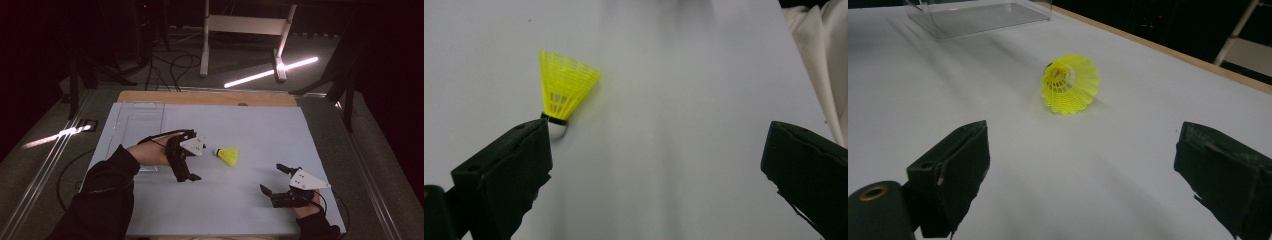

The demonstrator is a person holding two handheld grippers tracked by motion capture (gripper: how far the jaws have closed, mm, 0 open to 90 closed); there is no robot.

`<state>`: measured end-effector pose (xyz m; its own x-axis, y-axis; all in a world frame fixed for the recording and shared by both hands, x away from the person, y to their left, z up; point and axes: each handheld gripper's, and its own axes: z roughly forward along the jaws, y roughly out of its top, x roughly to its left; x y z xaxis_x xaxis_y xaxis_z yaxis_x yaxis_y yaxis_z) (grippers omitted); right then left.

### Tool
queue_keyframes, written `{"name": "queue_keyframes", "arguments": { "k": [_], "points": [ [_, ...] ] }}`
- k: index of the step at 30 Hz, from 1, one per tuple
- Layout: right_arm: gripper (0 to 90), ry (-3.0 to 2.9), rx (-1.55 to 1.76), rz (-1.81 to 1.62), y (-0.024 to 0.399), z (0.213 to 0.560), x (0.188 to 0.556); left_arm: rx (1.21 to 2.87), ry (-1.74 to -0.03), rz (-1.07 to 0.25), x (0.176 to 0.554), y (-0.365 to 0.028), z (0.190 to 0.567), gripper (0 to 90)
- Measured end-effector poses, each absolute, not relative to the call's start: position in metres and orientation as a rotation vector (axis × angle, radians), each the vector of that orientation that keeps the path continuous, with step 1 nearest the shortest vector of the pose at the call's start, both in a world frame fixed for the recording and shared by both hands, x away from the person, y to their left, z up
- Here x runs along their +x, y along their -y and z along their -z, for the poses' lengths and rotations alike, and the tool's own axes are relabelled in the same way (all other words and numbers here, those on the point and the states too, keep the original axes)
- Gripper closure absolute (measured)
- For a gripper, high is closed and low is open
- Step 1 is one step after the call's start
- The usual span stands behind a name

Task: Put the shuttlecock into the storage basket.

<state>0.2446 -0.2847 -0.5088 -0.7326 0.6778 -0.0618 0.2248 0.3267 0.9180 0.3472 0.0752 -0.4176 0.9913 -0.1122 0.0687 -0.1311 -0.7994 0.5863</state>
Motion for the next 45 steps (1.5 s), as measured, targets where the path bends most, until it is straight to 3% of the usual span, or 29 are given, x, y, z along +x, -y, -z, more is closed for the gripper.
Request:
{"name": "queue_keyframes", "arguments": {
  "k": [12, 27, 45],
  "points": [
    [8.1, -2.165, 0.795, -1.393, 0.285, 0.509, 0.245, 2.467, 0.191, -0.083, 0.367, -0.06, 0.415, 0.9],
    [8.1, -2.169, 0.782, -1.404, 0.285, 0.509, 0.245, 2.361, 0.138, 0.039, 0.403, -0.032, 0.417, 0.9],
    [8.1, -2.185, 0.777, -1.412, 0.284, 0.511, 0.245, 2.406, 0.137, 0.071, 0.429, -0.021, 0.471, 0.9]
  ]
}}
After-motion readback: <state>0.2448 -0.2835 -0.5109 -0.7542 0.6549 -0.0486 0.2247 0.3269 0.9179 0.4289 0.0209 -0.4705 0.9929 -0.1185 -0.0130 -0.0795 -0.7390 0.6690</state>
